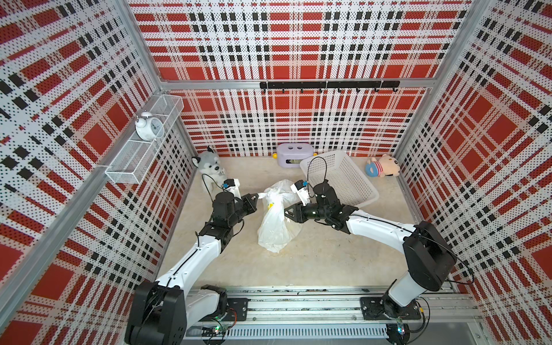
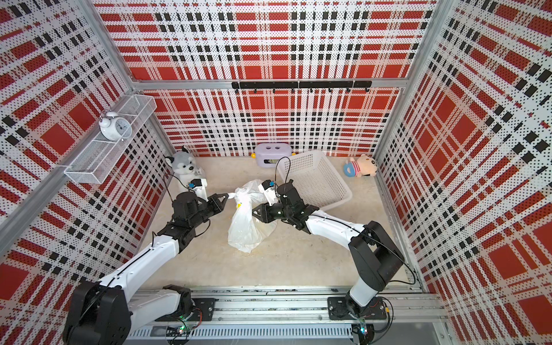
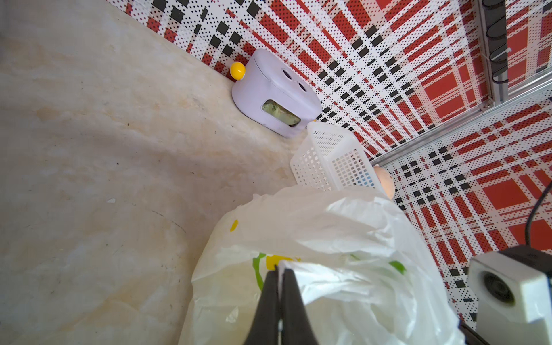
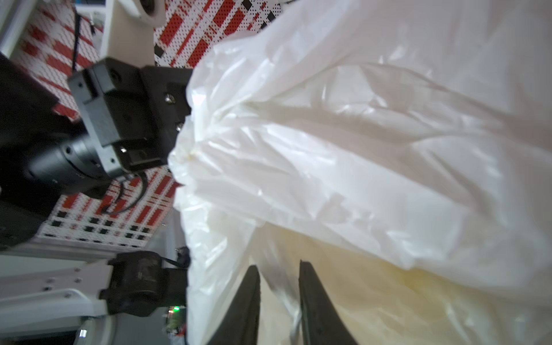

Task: Place the banana into a plastic bag & tie a knot
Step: Tie the plastic bag at the center of the board.

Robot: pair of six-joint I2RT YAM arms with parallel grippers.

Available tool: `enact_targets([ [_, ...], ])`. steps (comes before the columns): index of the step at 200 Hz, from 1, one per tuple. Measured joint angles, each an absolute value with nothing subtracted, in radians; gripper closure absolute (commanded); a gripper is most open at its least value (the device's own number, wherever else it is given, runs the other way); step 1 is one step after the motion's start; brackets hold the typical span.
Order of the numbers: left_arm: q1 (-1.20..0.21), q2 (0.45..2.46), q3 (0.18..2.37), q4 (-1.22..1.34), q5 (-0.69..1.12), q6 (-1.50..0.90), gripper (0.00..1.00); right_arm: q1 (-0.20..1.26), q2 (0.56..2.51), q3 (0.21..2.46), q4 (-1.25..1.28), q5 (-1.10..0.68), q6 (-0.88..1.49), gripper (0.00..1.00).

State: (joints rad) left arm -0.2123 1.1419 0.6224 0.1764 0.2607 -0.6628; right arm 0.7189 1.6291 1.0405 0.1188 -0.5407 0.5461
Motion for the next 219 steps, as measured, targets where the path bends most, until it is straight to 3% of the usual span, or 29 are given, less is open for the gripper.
enact_targets([
  [13,-0.213,1.142,0.622,0.176,0.26,-0.662,1.0,0.719,1.629,1.041,0.114,-0.542,0.541,0.85],
  [28,-0.213,1.142,0.622,0.176,0.257,-0.66,1.0,0.719,1.63,1.041,0.094,-0.534,0.536,1.0],
  [74,-0.201,1.141,0.625,0.16,0.241,-0.645,1.0,0.706,1.614,1.016,-0.005,-0.37,0.517,1.0],
  [122,-0.113,1.11,0.651,0.113,0.286,-0.632,1.0,0.678,1.396,0.968,-0.099,-0.127,0.494,1.0],
  [167,-0.114,1.13,0.646,0.175,0.347,-0.622,1.0,0.545,1.38,0.83,0.004,-0.169,0.503,1.0],
  [219,-0.181,1.293,0.498,0.264,0.26,-0.65,1.0,0.527,1.455,0.761,-0.005,-0.182,0.524,1.0],
])
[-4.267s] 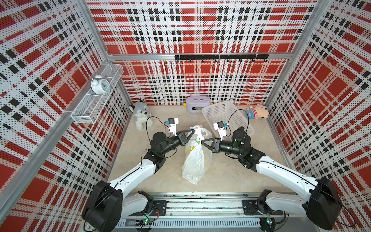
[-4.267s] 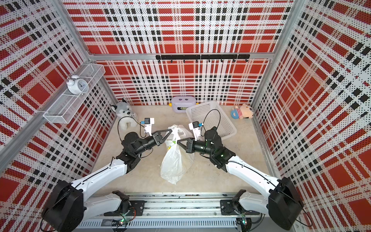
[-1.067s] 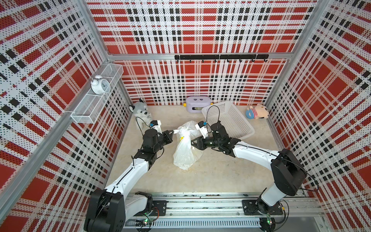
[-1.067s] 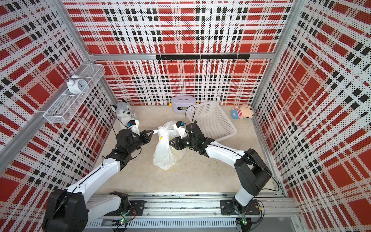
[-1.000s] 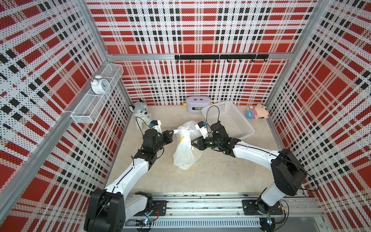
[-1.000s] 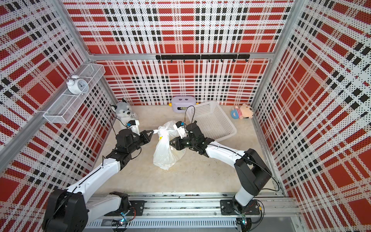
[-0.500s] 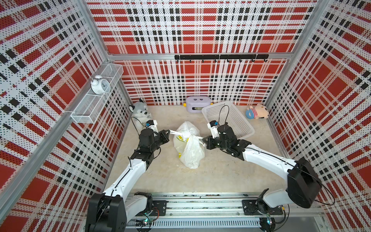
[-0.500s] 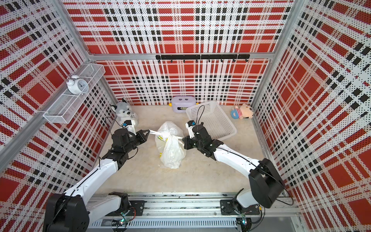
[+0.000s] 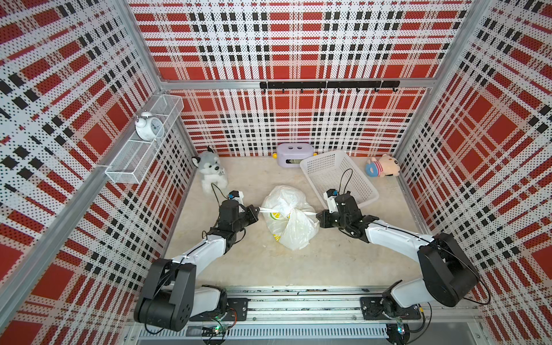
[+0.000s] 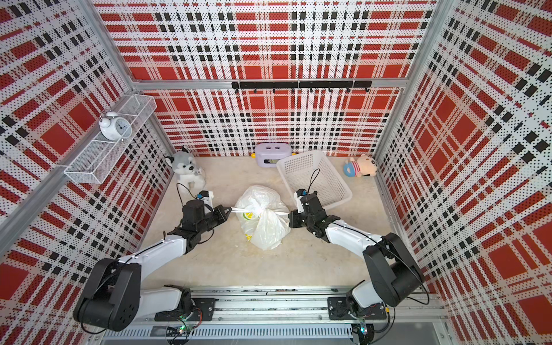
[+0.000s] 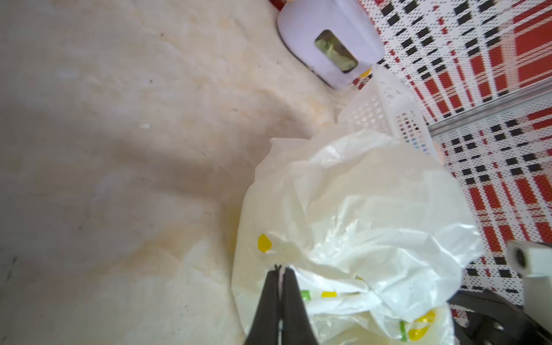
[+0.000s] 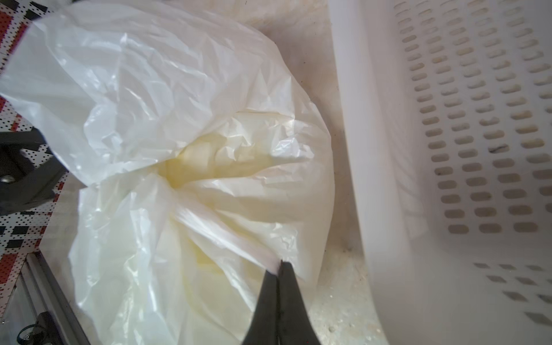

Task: Place the banana into a plastic bag & tie a knot
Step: Tie the plastic bag at the center of the board, then reset both arms

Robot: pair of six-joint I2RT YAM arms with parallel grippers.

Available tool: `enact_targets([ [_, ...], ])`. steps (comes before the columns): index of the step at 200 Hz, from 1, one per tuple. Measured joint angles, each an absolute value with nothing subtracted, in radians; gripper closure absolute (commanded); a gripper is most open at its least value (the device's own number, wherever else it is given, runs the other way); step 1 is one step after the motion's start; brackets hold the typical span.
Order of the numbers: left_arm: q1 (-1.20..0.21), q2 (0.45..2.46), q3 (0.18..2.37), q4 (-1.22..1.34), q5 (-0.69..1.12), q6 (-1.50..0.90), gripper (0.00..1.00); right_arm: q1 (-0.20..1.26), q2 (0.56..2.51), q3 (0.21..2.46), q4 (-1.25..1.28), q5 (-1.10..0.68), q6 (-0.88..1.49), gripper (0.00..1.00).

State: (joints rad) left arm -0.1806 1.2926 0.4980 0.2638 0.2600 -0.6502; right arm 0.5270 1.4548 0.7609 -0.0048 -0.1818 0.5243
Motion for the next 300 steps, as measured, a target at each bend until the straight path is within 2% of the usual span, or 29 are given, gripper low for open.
enact_targets([
  [6,-0.181,1.291,0.495,0.271,0.253,-0.651,0.98,0.527,1.441,0.764,-0.009,-0.182,0.522,1.0],
  [29,-0.18,1.252,0.498,0.292,0.203,-0.649,0.6,0.524,1.36,0.768,-0.029,-0.174,0.514,1.0],
  [32,-0.176,1.245,0.499,0.288,0.192,-0.644,0.56,0.518,1.345,0.768,-0.036,-0.17,0.513,0.84],
  [36,-0.171,1.236,0.502,0.286,0.173,-0.646,0.52,0.51,1.328,0.768,-0.043,-0.163,0.513,0.7],
  [39,-0.168,1.229,0.506,0.281,0.161,-0.644,0.49,0.504,1.315,0.768,-0.048,-0.157,0.515,0.63],
  [70,-0.154,1.15,0.57,0.214,0.075,-0.628,0.25,0.479,1.194,0.768,-0.093,-0.086,0.491,0.15],
  [74,-0.155,1.135,0.579,0.204,0.068,-0.624,0.09,0.479,1.177,0.768,-0.099,-0.076,0.491,0.09],
  [78,-0.157,1.119,0.587,0.193,0.059,-0.62,0.0,0.479,1.158,0.768,-0.109,-0.062,0.48,0.02],
  [132,-0.178,0.948,0.626,0.122,-0.176,-0.567,0.02,0.476,0.953,0.725,-0.094,0.218,0.364,0.0],
  [154,-0.183,0.9,0.572,0.154,-0.31,-0.528,0.02,0.461,0.889,0.576,0.064,0.347,0.275,0.0],
  [184,-0.182,0.842,0.408,0.267,-0.467,-0.455,0.02,0.395,0.873,0.326,0.348,0.433,0.141,0.0],
  [203,-0.154,0.844,0.316,0.35,-0.516,-0.393,0.02,0.301,0.928,0.253,0.474,0.458,0.112,0.0],
  [239,-0.043,0.916,0.15,0.614,-0.48,-0.296,0.02,0.13,1.108,0.2,0.745,0.45,0.129,0.0],
  [265,-0.018,1.055,0.006,0.935,-0.394,-0.211,0.02,0.098,1.265,0.179,0.928,0.431,0.128,0.0],
  [300,-0.019,1.241,0.057,1.113,-0.348,-0.132,0.02,0.095,1.5,0.163,1.206,0.39,0.099,0.0],
])
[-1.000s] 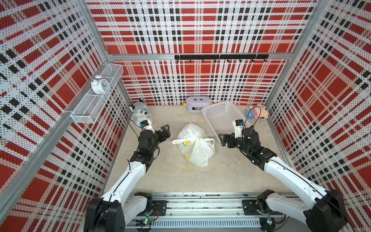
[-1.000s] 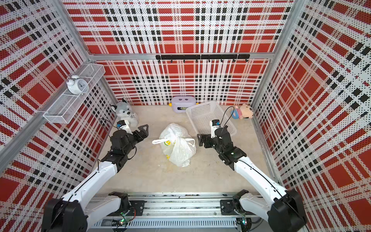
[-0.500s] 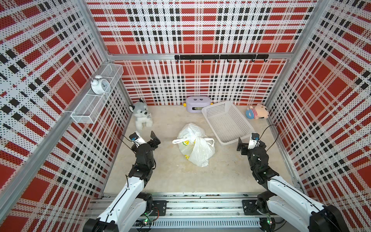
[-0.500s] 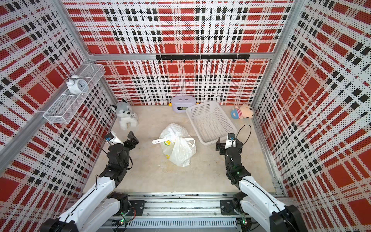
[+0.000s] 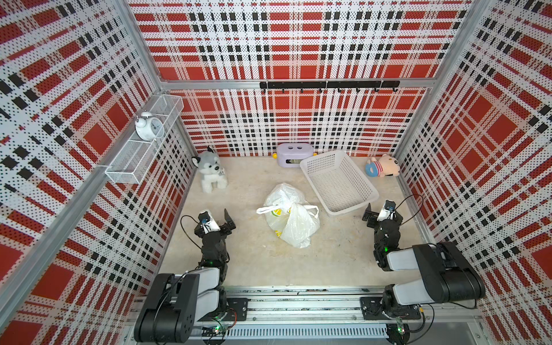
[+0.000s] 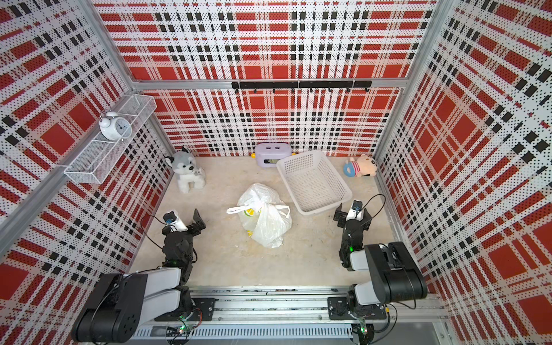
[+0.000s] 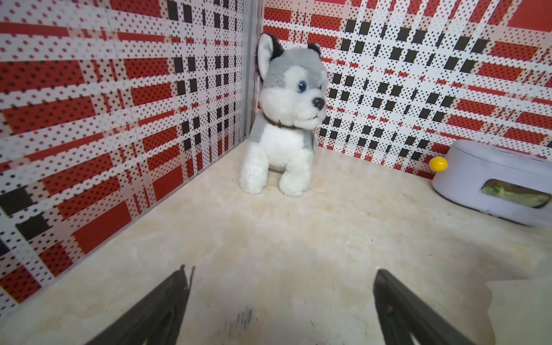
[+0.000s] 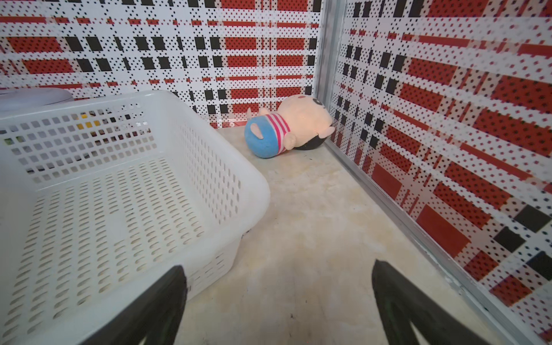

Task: Place the banana into a plastic bag & tie a knot
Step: Reset both arms

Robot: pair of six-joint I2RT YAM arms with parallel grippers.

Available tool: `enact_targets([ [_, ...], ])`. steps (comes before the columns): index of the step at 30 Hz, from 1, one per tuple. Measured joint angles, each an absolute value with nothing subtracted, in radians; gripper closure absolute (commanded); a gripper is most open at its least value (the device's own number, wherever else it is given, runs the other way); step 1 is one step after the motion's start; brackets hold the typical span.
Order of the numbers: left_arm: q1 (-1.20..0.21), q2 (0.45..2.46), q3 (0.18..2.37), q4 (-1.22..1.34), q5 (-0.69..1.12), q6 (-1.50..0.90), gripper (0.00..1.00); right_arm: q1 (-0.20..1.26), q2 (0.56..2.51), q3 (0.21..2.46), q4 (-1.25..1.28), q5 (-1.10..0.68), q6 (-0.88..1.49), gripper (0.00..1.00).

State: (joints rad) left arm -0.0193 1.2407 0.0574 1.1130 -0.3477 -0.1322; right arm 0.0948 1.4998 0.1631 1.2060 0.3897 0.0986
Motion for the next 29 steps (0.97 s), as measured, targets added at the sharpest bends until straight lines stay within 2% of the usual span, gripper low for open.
enact_targets([
  [3,-0.026,1.321,0.122,1.167,-0.342,-0.101,0.02,0.095,1.586,0.157,1.3,0.367,0.085,0.0],
  [10,-0.037,1.563,0.158,1.37,-0.331,-0.064,0.02,0.095,1.584,0.254,1.251,0.326,0.067,0.0],
  [29,-0.052,1.569,0.196,1.384,-0.361,-0.053,0.02,0.093,1.584,0.265,1.221,0.303,0.064,0.0],
])
